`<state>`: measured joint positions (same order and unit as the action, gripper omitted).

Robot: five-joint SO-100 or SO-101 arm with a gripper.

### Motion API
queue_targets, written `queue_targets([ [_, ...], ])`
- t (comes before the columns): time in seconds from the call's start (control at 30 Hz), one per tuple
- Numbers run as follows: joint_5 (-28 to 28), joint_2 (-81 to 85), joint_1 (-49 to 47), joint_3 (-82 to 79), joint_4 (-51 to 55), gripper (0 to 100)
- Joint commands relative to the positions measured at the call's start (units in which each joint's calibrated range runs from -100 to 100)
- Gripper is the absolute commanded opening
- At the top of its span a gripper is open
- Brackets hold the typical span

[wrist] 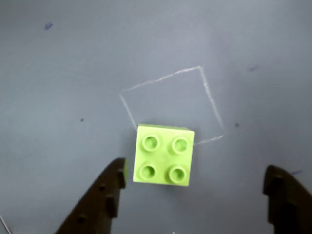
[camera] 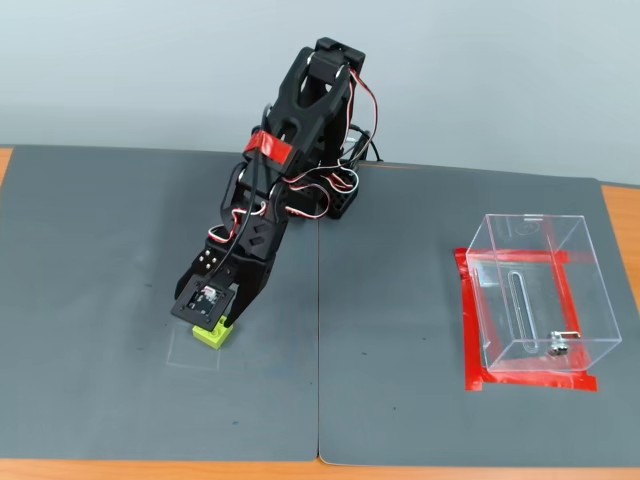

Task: Pick the green lego block and place it into the transparent box

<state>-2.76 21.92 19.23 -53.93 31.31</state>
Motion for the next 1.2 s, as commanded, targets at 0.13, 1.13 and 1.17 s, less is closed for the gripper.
queue_targets([
  [0.13, -0.13, -3.9, -0.4, 3.95, -0.49, 31],
  [1.13, -3.41, -13.31, -1.07, 6.39, -0.93, 31],
  [1.17, -3.47, -13.31, -0.84, 6.39, -0.93, 31],
])
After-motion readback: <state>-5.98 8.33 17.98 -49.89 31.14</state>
